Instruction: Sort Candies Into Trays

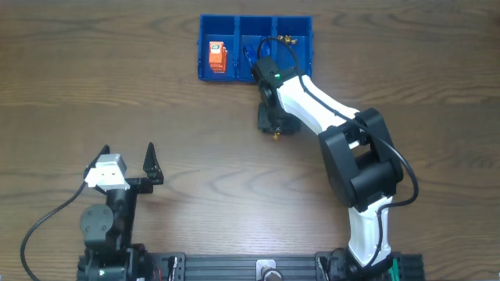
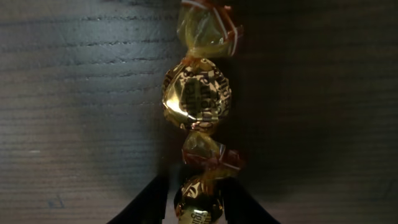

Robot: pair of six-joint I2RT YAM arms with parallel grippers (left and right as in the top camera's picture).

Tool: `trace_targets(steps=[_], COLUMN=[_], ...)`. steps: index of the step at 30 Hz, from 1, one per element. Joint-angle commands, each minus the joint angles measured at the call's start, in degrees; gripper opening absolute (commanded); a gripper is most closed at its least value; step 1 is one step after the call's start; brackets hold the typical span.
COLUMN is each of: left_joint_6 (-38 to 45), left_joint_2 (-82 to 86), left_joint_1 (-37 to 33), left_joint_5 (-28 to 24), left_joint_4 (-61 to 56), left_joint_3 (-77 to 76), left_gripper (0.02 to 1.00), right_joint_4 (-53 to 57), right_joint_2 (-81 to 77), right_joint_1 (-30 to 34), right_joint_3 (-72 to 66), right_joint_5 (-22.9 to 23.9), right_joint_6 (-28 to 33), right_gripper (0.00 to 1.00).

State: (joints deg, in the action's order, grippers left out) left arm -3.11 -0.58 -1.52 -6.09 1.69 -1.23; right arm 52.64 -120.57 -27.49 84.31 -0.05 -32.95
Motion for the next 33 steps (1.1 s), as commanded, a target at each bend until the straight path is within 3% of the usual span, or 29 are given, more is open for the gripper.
trace_targets(steps=[1,5,12,15,17,20,24,33], left_joint_6=[0.15,0.15,0.15,0.15,0.15,0.15,0.15,0.15], left_joint_2=[0.33,0.33,0.33,0.33,0.33,0.33,0.33,0.33], left_joint_1=[-0.33,-0.33,-0.33,-0.33,-0.33,-0.33,-0.33,-0.33], left_joint_5=[-1.2,-1.2,-1.2,-1.2,-1.2,-1.2,-1.2,-1.2], left_joint_4=[2.19,2.16,2.16,2.19,2.19,2.19,2.19,2.16], left_joint_3=[0.96,0.96,0.96,0.96,0.96,0.96,0.96,0.96], left_gripper=[0.998,0.998,0.998,0.998,0.998,0.998,0.998,0.998], right_joint_4=[0.15,0.04,0.22,-1.68,-7.23,-18.12,-29.03,-32.89], right_joint_2=[-0.09,-0.09,7.56,14.08,16.87,16.41,11.3,1.62], right_joint_1=[1.01,1.01,1.01,1.33,2.12,3.87,6.56,8.0], right_joint_3=[-0.7,-0.68,1.53,4.46,6.23,6.38,6.38,6.38], right_joint_5=[1.42,1.4,0.11,7.06,15.34,20.09,20.61,18.84], right_joint_6=[-0.07,-0.04,3.63,4.76,5.53,11.61,17.9,17.81], right_gripper=[0.189,0.04,0.036,0.036,0.036,0.036,0.036,0.036])
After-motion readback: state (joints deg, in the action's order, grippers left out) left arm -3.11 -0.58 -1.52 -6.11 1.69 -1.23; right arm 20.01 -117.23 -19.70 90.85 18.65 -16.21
